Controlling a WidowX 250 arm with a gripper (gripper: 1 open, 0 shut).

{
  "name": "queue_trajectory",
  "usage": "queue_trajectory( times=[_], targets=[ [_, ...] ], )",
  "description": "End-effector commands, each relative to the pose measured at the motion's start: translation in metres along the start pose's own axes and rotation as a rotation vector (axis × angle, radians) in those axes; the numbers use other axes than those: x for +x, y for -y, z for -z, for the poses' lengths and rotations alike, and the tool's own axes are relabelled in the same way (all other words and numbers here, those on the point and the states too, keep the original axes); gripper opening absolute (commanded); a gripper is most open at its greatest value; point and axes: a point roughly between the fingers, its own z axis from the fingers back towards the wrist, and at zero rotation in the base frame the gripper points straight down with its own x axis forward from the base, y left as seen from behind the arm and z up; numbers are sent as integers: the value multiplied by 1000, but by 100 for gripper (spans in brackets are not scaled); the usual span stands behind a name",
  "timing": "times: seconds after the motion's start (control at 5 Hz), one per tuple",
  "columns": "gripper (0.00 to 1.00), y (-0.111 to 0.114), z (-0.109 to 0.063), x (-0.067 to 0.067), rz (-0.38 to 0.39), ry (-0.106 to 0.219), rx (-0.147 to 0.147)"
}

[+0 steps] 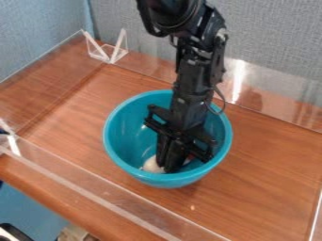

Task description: Remove the mushroom from inside the blue bowl and put it on the table

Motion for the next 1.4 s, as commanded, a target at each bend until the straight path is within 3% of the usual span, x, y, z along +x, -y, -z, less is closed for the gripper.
queue_trajectory(
  times=[0.0,1.2],
  targets=[
    [0,-2,-11,1,12,42,-5],
    [0,-12,-26,-1,11,72,-19]
  ],
)
